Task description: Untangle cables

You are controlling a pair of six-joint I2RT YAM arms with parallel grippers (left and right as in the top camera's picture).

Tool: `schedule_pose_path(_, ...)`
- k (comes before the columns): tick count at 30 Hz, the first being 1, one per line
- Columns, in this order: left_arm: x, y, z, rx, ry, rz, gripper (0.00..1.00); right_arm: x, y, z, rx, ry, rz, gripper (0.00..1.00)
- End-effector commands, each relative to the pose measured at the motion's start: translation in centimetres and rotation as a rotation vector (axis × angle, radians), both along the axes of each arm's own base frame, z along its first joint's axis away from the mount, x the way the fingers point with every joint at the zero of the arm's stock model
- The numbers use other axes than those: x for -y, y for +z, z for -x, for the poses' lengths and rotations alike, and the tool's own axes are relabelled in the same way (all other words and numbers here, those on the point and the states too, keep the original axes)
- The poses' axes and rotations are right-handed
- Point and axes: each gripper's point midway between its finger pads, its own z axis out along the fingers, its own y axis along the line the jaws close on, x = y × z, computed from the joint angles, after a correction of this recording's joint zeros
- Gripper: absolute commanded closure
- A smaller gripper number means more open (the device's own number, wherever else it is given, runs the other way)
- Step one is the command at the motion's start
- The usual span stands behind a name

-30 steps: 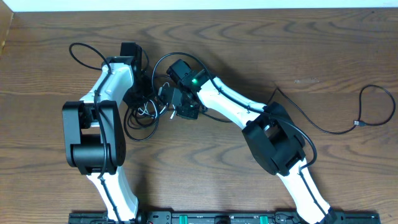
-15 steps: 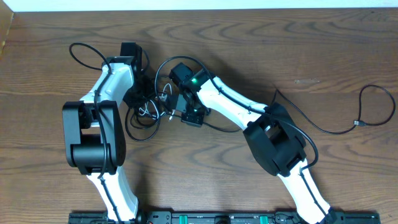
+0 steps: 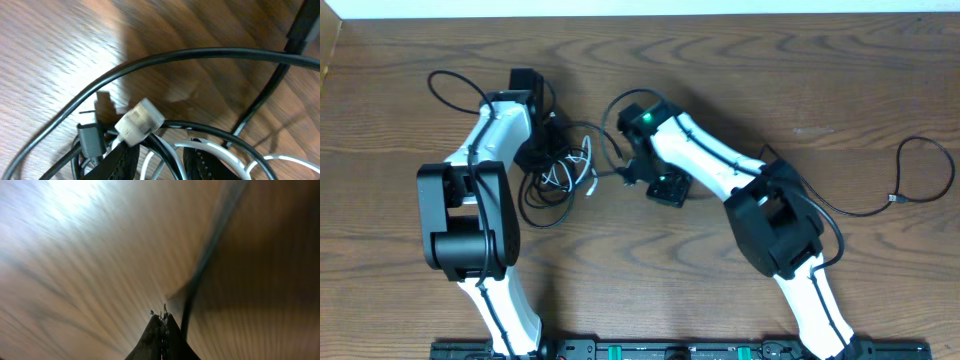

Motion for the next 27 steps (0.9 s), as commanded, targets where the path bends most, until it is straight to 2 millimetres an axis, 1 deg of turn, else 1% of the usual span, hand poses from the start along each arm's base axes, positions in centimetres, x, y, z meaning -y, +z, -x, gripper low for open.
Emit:
schedule_pose_path(1,-1.9,-0.9,0.7,-0.038,0.037,-0.037,0.65,2.0,1.2,-1.1,0.042,-0.081,0.037,0.99)
schedule_pose_path(2,-2.0,-0.9,0.7,-0.040,0.040,-0.033,0.62,2.6,1.2,-1.3,0.036,-0.099,0.043,0.99)
schedule_pose_path(4,-1.7,-0.9,0.8,-0.044,0.042,0.004,0.62,3.4,1.2,-1.7,0.037,-0.155,0.052,0.99)
schedule_pose_path(8,0.7,-0.3,0.4,-0.008,-0.045,0.188,0.62,4.2,1.2,-2.2,0.034,-0.251,0.046,0.99)
schedule_pose_path(10,0.9,-0.1,0.3,0.003,-0.054,0.221,0.61,3.4,1.1,-2.3,0.004,-0.283,-0.020,0.94)
schedule_pose_path(11,0.8,-0.1,0.3,0.003,-0.051,0.220,0.61,3.0,1.1,-2.4,-0.008,-0.296,-0.053,0.88)
schedule_pose_path(12,0.7,-0.1,0.3,0.003,-0.049,0.220,0.61,2.3,1.0,-2.6,-0.017,-0.312,-0.102,0.82)
schedule_pose_path(14,0.7,-0.1,0.4,0.000,-0.049,0.220,0.61,1.2,1.0,-3.3,-0.018,-0.330,-0.178,0.80)
schedule_pose_path(16,0.8,-0.2,0.5,-0.007,-0.049,0.221,0.61,-0.6,1.1,-3.9,-0.025,-0.340,-0.273,0.70)
schedule_pose_path(17,0.9,-0.2,0.6,-0.010,-0.051,0.221,0.61,-1.8,1.4,-4.0,-0.042,-0.343,-0.342,0.67)
schedule_pose_path(19,1.1,-0.2,0.7,-0.014,-0.047,0.222,0.61,-4.0,2.0,-4.0,-0.074,-0.342,-0.452,0.58)
schedule_pose_path(20,1.1,-0.3,0.7,-0.016,-0.043,0.222,0.62,-5.1,2.4,-3.9,-0.090,-0.338,-0.505,0.57)
schedule_pose_path(21,1.1,-0.4,0.7,-0.016,-0.040,0.222,0.73,-5.8,2.7,-3.8,-0.104,-0.334,-0.543,0.56)
schedule_pose_path(22,1.1,-0.4,0.8,-0.017,-0.040,0.223,0.89,-6.5,3.0,-3.7,-0.121,-0.339,-0.577,0.56)
schedule_pose_path(23,1.1,-0.4,0.8,-0.017,-0.040,0.223,0.92,-7.2,3.3,-3.6,-0.138,-0.366,-0.604,0.55)
schedule_pose_path(25,1.1,-0.4,0.7,-0.016,-0.034,0.222,0.92,-8.6,3.9,-3.6,-0.175,-0.450,-0.644,0.54)
schedule_pose_path(26,1.1,-0.4,0.7,-0.015,-0.028,0.222,0.92,-9.7,4.3,-3.5,-0.209,-0.553,-0.653,0.57)
schedule_pose_path(27,1.1,-0.4,0.7,-0.016,-0.026,0.222,0.92,-10.1,4.4,-3.6,-0.226,-0.635,-0.640,0.59)
